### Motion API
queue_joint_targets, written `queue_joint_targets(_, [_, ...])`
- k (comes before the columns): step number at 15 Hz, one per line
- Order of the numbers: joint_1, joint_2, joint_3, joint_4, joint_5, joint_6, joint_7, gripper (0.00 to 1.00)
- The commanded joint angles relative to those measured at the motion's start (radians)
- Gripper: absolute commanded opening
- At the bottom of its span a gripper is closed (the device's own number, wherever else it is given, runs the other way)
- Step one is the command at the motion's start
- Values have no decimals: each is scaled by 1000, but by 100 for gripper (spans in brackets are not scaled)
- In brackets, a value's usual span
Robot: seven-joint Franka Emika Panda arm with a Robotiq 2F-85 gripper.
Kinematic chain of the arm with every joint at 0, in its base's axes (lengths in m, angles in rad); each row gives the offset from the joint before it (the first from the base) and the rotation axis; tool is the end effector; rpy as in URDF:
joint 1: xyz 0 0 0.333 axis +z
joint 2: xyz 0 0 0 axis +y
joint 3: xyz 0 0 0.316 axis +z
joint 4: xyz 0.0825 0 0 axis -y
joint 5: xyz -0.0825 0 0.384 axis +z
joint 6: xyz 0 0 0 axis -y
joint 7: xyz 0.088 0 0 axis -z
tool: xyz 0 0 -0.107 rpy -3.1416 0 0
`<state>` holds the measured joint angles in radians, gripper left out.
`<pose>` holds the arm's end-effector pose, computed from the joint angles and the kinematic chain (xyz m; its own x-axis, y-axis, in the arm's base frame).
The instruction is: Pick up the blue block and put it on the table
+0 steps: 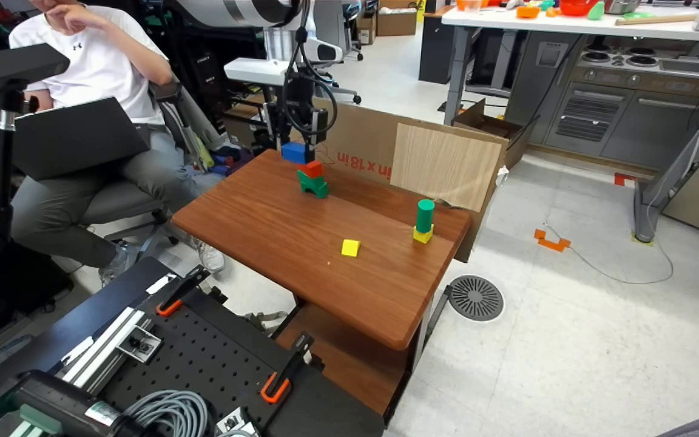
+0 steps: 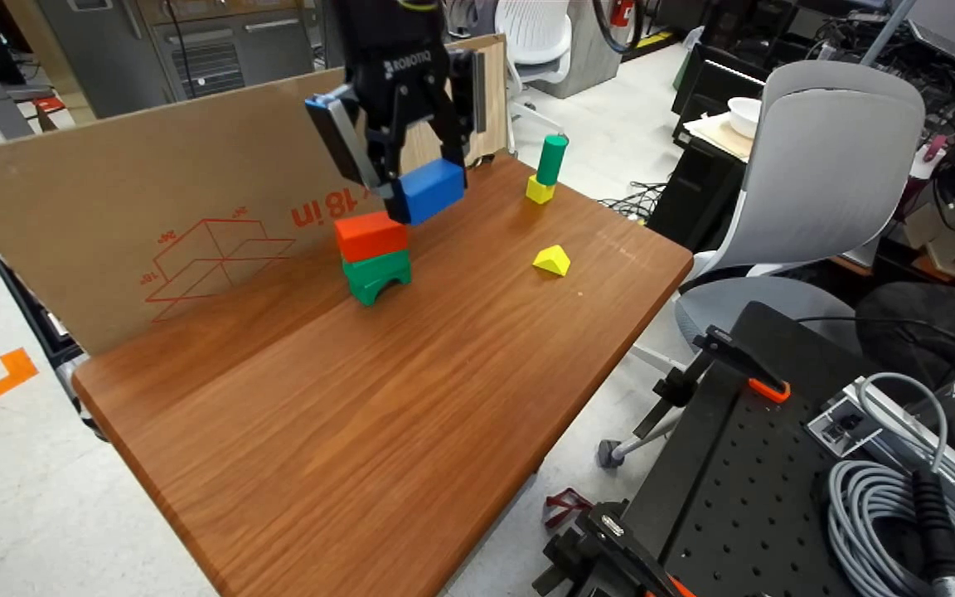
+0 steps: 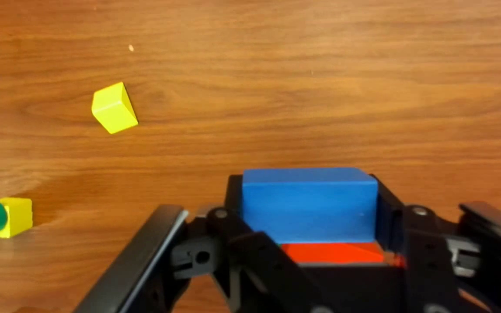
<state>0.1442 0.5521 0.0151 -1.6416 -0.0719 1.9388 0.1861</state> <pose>0.6469 0.0979 0.2762 0.9710 -0.0055 -0.2389 0.0181 -0.9952 0.0963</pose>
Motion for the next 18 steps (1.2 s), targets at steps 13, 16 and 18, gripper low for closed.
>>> queue_joint_targets(13, [-17, 21, -37, -328, -100, 175, 22, 42])
queue_joint_targets(16, [-4, 40, -44, -322, -133, 266, 50, 42])
queue_joint_targets(18, [-1, 38, -42, -319, -139, 299, 51, 42])
